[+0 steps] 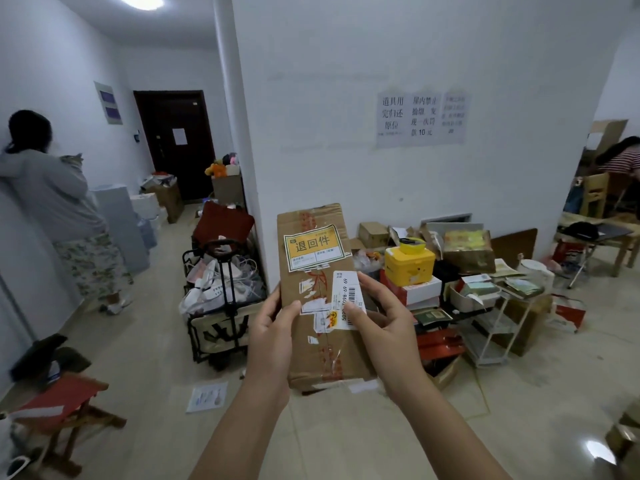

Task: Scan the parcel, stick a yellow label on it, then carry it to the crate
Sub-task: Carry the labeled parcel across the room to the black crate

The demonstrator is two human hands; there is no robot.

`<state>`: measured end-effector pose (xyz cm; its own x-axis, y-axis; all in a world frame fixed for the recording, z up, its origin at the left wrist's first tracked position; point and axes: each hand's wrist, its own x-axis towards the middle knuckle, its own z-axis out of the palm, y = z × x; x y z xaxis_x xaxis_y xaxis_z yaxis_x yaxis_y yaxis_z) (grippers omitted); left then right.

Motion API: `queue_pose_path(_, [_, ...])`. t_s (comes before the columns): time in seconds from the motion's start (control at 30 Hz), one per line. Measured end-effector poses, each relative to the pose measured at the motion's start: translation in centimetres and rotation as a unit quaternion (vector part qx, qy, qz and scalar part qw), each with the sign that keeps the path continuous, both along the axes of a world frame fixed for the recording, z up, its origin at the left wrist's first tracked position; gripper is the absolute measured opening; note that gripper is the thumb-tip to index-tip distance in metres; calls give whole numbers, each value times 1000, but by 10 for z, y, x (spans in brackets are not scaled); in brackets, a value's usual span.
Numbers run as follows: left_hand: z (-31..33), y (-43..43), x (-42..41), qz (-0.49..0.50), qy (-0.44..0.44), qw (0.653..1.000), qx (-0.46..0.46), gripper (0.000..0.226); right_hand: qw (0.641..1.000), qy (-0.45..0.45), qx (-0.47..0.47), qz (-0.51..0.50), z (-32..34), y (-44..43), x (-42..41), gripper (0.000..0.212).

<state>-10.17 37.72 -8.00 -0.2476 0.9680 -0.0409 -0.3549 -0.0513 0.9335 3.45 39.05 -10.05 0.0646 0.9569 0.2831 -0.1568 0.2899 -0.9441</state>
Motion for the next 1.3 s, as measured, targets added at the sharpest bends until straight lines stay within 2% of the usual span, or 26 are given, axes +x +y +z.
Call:
queue_pose_path(0.2, [-5,47,43,0,-20,1000,-9,29,1000,9,-14,-19,-7,48,37,43])
queue_pose_path(0.57, [-14,154,86,-64,-22,997,-23,31,996,37,-34,-75,-20,142,79,44])
queue_pose_path(0.73, [-20,227,72,-60,-25,998,-24,32,996,48,-46,-57,-23,216,66,42])
queue_pose_path(1.0, [-11,368,25,-60,-30,998,-5,30,998,4,-29,-55,-9,352,24,43])
queue_pose_path(1.3, [-17,466,-10,-62,-21,998,3,27,999,-19,-32,-35,-22,454,-7,45])
